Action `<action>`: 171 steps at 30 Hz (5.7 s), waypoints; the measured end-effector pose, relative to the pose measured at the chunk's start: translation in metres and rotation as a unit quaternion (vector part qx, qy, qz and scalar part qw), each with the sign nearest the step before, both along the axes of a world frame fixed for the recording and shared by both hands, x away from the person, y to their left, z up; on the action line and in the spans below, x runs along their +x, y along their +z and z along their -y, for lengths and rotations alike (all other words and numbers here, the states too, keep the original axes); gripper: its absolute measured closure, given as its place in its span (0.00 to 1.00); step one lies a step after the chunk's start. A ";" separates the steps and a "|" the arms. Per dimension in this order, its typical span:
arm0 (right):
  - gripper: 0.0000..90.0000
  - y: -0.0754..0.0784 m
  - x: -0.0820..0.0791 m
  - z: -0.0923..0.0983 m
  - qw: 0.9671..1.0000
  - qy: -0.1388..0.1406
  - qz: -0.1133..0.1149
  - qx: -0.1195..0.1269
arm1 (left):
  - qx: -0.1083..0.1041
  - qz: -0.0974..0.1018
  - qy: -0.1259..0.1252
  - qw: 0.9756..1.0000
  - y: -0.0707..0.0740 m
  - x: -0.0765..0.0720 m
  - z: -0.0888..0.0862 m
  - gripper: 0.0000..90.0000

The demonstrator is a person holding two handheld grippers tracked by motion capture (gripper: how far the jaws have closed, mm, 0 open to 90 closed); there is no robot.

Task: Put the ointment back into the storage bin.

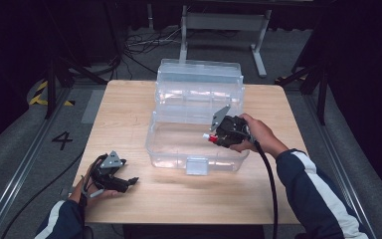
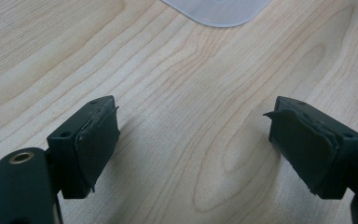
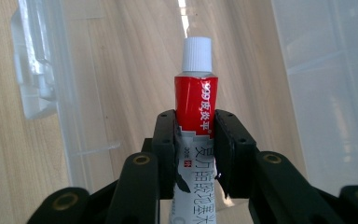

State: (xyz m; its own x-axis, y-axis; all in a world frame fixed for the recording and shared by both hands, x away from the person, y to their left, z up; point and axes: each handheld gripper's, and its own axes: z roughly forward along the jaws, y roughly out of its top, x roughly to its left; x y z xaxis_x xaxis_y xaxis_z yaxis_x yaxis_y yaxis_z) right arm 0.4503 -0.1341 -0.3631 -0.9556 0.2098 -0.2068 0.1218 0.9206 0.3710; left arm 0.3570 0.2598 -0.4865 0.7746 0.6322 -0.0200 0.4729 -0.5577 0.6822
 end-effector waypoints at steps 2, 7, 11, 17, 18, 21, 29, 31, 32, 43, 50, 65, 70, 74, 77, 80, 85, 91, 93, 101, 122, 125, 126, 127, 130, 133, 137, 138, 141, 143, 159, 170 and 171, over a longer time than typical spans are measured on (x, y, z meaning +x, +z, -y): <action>0.79 -0.002 0.001 0.000 1.000 -0.001 -0.003 -0.008 | 0.000 0.000 0.000 1.000 0.000 0.000 0.000 0.18; 0.79 -0.010 0.004 -0.004 1.000 0.006 -0.015 -0.023 | 0.000 0.000 0.000 1.000 0.000 0.000 0.000 0.18; 0.79 -0.015 0.007 -0.008 0.999 0.010 -0.024 -0.040 | 0.000 0.000 0.000 1.000 0.000 0.000 0.000 0.18; 0.79 -0.020 0.009 -0.012 0.997 0.022 -0.036 -0.057 | 0.000 0.000 0.000 1.000 0.000 0.000 0.000 0.18; 0.79 -0.020 0.009 -0.013 0.997 0.023 -0.041 -0.061 | 0.000 0.000 0.000 1.000 0.000 0.000 0.000 0.18; 0.79 -0.022 0.010 -0.013 0.996 0.031 -0.046 -0.066 | 0.000 0.000 0.000 1.000 0.000 0.000 0.000 0.18; 0.79 -0.027 0.010 -0.017 0.993 0.039 -0.068 -0.083 | 0.000 0.000 0.000 1.000 0.000 0.000 0.000 0.18; 0.79 -0.029 0.009 -0.018 0.992 0.043 -0.073 -0.090 | 0.000 0.000 0.000 1.000 0.000 0.000 0.000 0.18; 0.79 -0.030 0.009 -0.019 0.992 0.044 -0.075 -0.092 | 0.000 0.000 0.000 1.000 0.000 0.000 0.000 0.18; 0.87 -0.033 0.007 -0.020 0.990 0.049 -0.089 -0.100 | 0.000 0.000 0.000 1.000 0.000 0.000 0.000 0.18; 0.82 -0.033 0.009 -0.020 0.992 0.041 -0.078 -0.089 | 0.000 0.000 0.000 1.000 0.000 0.000 0.000 0.18; 0.81 -0.030 0.007 -0.016 0.993 0.035 -0.080 -0.074 | 0.000 0.000 0.000 1.000 0.000 0.000 0.000 0.18; 0.81 -0.030 0.007 -0.015 0.994 0.032 -0.079 -0.073 | 0.000 0.000 0.000 1.000 0.000 0.000 0.000 0.18; 0.80 -0.030 0.007 -0.014 0.994 0.033 -0.078 -0.069 | 0.000 0.000 0.001 1.000 0.000 0.000 0.000 0.18; 0.80 -0.029 0.007 -0.013 0.995 0.033 -0.075 -0.064 | 0.000 0.000 0.001 1.000 0.000 0.000 0.000 0.18; 0.79 -0.028 0.006 -0.011 0.995 0.030 -0.074 -0.059 | 0.000 0.000 0.001 1.000 0.000 0.000 0.000 0.18; 0.77 -0.025 0.006 -0.006 0.996 0.024 -0.068 -0.044 | 0.000 0.000 0.000 1.000 0.000 0.000 0.000 0.18; 0.76 -0.018 0.004 0.003 0.998 0.012 -0.060 -0.011 | 0.000 0.000 0.001 1.000 0.000 0.000 0.000 0.18; 0.77 -0.015 0.004 0.007 0.998 0.011 -0.056 0.005 | 0.001 0.000 0.001 1.000 0.000 0.000 0.000 0.18; 0.75 -0.004 -0.001 0.023 0.998 -0.006 -0.020 0.057 | 0.012 -0.012 0.009 1.000 0.003 0.001 0.004 0.18; 0.64 0.029 -0.008 0.061 0.980 -0.042 0.058 0.183 | -0.002 0.027 -0.012 1.000 0.036 -0.005 0.025 0.28; 0.63 0.034 -0.006 0.063 0.978 -0.051 0.070 0.192 | -0.004 0.044 -0.018 0.999 0.046 -0.007 0.029 0.28; 0.62 0.036 -0.006 0.064 0.977 -0.051 0.075 0.194 | -0.009 0.050 -0.019 0.999 0.050 -0.007 0.029 0.28; 0.61 0.037 -0.005 0.064 0.976 -0.055 0.080 0.197 | -0.015 0.054 -0.020 0.998 0.053 -0.008 0.030 0.28; 0.59 0.043 -0.002 0.064 0.972 -0.061 0.090 0.207 | -0.018 0.067 -0.022 0.997 0.064 -0.008 0.032 0.29; 0.58 0.048 0.001 0.064 0.971 -0.065 0.097 0.211 | -0.022 0.079 -0.028 0.996 0.072 -0.008 0.035 0.29; 0.57 0.056 0.007 0.063 0.967 -0.073 0.109 0.216 | -0.031 0.089 -0.037 0.995 0.082 -0.007 0.040 0.30; 0.57 0.060 0.010 0.063 0.966 -0.076 0.113 0.219 | -0.034 0.089 -0.041 0.995 0.084 -0.006 0.043 0.30; 0.56 0.066 0.015 0.061 0.964 -0.081 0.118 0.224 | -0.033 0.095 -0.049 0.994 0.089 -0.005 0.049 0.30; 0.56 0.068 0.018 0.060 0.963 -0.085 0.118 0.226 | -0.032 0.096 -0.058 0.993 0.090 -0.003 0.054 0.30; 0.54 0.065 0.050 0.056 0.962 -0.113 0.114 0.222 | -0.016 0.076 -0.100 0.992 0.086 0.014 0.085 0.34; 0.55 0.058 0.071 0.051 0.967 -0.127 0.098 0.200 | 0.009 0.059 -0.113 0.992 0.077 0.026 0.095 0.39; 0.55 0.056 0.072 0.049 0.968 -0.127 0.096 0.195 | 0.008 0.056 -0.114 0.992 0.076 0.027 0.097 0.40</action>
